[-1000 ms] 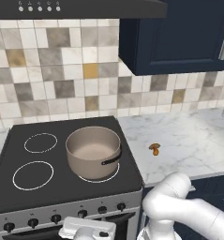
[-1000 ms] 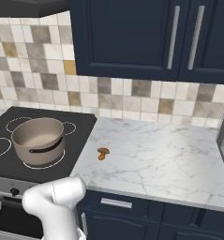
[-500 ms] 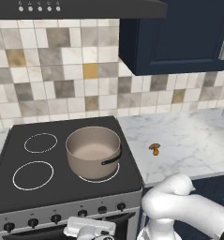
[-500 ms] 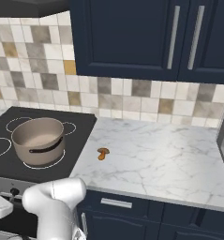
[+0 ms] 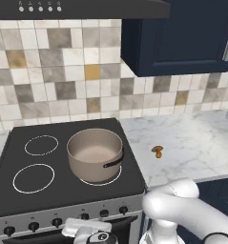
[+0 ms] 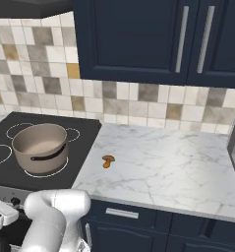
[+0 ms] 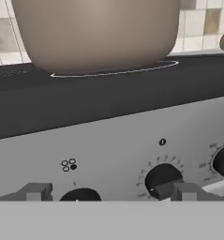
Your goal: Turn on the burner for the pot on the stove. Wait thirty seconds for the pot to heat up. Then add the mushroom to the pot.
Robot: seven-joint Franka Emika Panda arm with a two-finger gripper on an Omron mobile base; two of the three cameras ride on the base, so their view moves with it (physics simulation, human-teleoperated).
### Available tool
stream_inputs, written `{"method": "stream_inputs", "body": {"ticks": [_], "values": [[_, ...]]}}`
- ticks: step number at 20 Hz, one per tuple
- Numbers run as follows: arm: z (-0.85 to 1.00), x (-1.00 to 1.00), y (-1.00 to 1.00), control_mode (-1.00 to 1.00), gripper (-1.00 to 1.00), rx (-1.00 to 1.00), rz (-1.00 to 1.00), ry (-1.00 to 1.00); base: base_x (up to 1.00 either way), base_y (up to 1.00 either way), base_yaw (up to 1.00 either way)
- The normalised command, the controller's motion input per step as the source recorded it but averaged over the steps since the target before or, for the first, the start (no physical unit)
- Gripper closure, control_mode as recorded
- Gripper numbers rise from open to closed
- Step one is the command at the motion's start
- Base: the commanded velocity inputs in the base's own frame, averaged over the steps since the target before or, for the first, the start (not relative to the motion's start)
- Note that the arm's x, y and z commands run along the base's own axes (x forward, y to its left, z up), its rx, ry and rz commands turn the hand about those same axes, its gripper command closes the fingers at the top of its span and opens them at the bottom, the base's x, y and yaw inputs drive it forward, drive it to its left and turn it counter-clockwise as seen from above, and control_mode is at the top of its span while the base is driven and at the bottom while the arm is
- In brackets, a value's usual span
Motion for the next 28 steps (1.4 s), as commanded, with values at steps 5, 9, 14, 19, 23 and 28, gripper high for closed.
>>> {"method": "stream_inputs", "body": {"ticks": [5,9,14,19,23,28], "values": [[-0.46,0.11,0.25,-1.0,-1.0,0.0,0.0,0.0,0.0,0.0,0.0],[-0.36,0.19,0.11,-1.0,-1.0,0.0,0.0,0.0,0.0,0.0,0.0],[-0.3,0.33,0.01,-1.0,-1.0,0.0,0.0,0.0,0.0,0.0,0.0],[-0.16,0.3,0.0,-1.0,-1.0,0.0,0.0,-0.01,0.0,0.0,0.0],[-0.02,0.13,0.11,-1.0,1.0,0.0,0.0,-0.05,0.0,0.0,0.0],[0.1,0.05,0.0,-1.0,1.0,-0.01,0.0,-0.13,0.0,0.0,0.0]]}}
